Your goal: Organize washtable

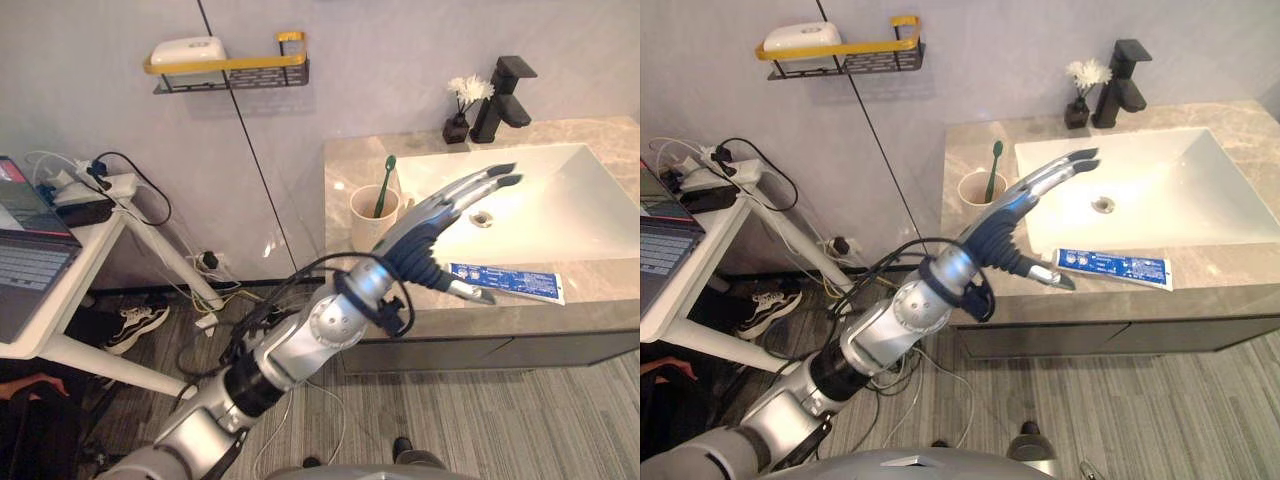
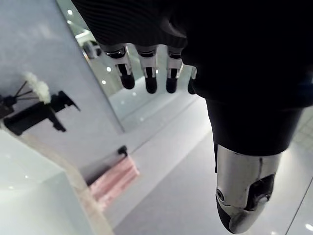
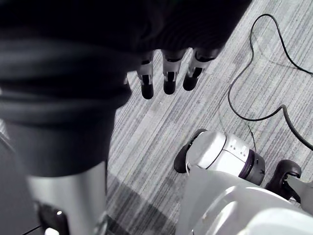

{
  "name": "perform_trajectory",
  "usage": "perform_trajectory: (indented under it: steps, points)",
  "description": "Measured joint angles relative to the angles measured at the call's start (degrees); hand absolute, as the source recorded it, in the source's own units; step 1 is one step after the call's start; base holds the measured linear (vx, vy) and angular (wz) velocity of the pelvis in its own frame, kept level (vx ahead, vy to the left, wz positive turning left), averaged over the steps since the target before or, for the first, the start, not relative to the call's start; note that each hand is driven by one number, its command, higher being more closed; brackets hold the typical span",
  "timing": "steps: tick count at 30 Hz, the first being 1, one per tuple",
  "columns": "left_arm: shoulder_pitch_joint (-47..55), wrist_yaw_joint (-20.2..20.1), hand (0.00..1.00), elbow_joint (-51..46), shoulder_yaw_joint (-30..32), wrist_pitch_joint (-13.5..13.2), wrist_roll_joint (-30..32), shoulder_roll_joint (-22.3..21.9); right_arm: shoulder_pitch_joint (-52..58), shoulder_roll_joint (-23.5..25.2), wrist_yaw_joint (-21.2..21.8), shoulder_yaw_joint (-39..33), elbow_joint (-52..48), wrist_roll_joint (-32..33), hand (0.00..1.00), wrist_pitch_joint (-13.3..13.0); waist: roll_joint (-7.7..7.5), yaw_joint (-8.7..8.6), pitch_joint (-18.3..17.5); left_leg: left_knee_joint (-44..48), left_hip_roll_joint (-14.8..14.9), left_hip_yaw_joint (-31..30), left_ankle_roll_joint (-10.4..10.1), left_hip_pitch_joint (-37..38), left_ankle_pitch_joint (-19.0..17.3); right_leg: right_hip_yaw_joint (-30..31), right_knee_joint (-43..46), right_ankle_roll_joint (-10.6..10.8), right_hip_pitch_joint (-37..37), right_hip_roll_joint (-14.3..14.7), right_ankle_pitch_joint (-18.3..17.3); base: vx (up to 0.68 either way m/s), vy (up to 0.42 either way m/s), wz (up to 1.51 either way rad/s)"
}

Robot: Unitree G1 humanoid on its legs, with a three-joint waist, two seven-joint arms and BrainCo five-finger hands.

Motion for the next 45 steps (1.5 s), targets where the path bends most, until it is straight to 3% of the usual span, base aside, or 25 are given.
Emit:
perform_trajectory:
  steps: [4,9,13,17,24,29,35,38,39,42,45]
  points:
    - [12.0,1.5,0.0,-3.0,6.8,-1.6,-5.0,0.8,0.2,0.0,0.0,3.0,0.1,0.0,0.0,-0.1,-0.4,0.9,-1.2,-0.4,0.0,-0.3,0.0,0.0,0.0,-0.1,0.0,0.0,0.2,0.0,0.0,0.0,0.0,0.0]
    - [25.7,4.7,0.0,-1.7,15.7,-2.5,-6.9,1.6,0.6,0.0,-0.2,5.2,0.0,0.0,0.0,-0.1,-1.07,1.62,-2.1,-2.2,-0.1,-1.0,0.1,0.7,0.6,-1.4,-0.6,0.0,0.8,-0.1,0.0,0.0,-0.004,0.1]
    - [30.6,5.8,0.0,1.1,17.9,-2.6,-7.1,2.5,0.8,0.0,-0.2,7.6,0.0,0.0,0.0,-0.1,-2.07,3.03,-2.9,-4.5,-0.3,-1.6,0.1,1.4,2.0,-2.3,-1.9,0.0,1.1,-0.2,0.1,0.04,0.0,0.13]
    - [33.4,7.0,0.0,13.2,21.3,-3.4,-7.7,-0.2,0.1,0.2,-0.6,10.1,0.0,0.0,0.0,-0.1,-2.54,2.98,-3.3,-5.8,-0.6,-1.6,0.4,1.7,2.5,-2.7,-2.6,0.2,1.0,-0.4,0.2,0.06,0.012,0.01]
    - [34.0,4.8,0.0,30.3,24.7,-0.4,-8.3,0.2,-0.8,0.6,-1.0,10.8,0.0,0.1,0.0,0.0,-4.36,2.95,-3.9,-5.8,-0.7,-1.5,0.4,1.5,2.5,-3.1,-3.8,0.3,1.0,-0.4,0.2,0.07,-0.004,0.02]
    - [34.9,2.7,0.0,32.2,25.1,0.8,-8.3,0.1,-1.2,0.7,-1.0,10.9,0.0,0.5,0.0,0.0,-4.5,2.92,-3.7,-4.5,-1.5,-1.1,0.4,1.1,2.5,-2.8,-3.8,0.5,1.1,-1.3,0.4,0.03,0.013,-0.05]
    - [29.1,1.4,0.0,55.8,24.0,1.8,-8.2,-0.6,-1.7,1.2,-1.0,12.5,0.0,1.2,0.0,0.0,-5.03,2.46,-3.4,-3.2,-1.8,0.7,0.4,1.2,2.5,-1.2,-3.9,0.9,1.1,-1.9,0.7,-0.01,0.022,-0.18]
    - [25.0,0.6,0.0,72.6,28.5,4.0,-7.6,-2.8,-2.3,1.7,-1.0,13.4,0.0,1.1,0.0,0.0,-5.62,2.51,-3.1,-1.9,-1.7,1.8,0.3,1.4,2.5,-0.1,-3.9,1.0,1.2,-1.9,1.1,-0.04,-0.007,-0.18]
    - [24.5,0.5,0.0,78.3,32.9,5.4,-7.0,-3.3,-2.7,1.6,-0.9,14.6,0.0,1.1,0.0,-0.1,-5.85,2.26,-2.9,-1.1,-1.7,1.9,0.2,1.4,2.6,0.2,-3.9,0.9,1.5,-1.9,1.3,-0.04,-0.006,-0.19]
    - [24.7,0.4,0.0,81.4,37.8,7.7,-7.3,-3.2,-2.7,1.6,-0.6,14.8,0.0,1.0,0.0,0.0,-6.01,2.09,-2.6,-0.7,-1.6,1.9,0.2,1.5,2.6,0.1,-4.0,0.9,2.2,-1.9,1.3,-0.06,-0.013,0.02]
    - [24.7,0.1,0.0,81.2,39.8,7.9,-8.4,-3.0,-2.7,1.5,-0.4,15.1,0.0,1.0,0.0,0.0,-5.92,2.22,-2.0,-0.7,-1.2,1.7,0.2,1.2,2.5,-0.2,-3.9,0.5,2.1,-1.1,1.6,-0.08,-0.028,0.1]
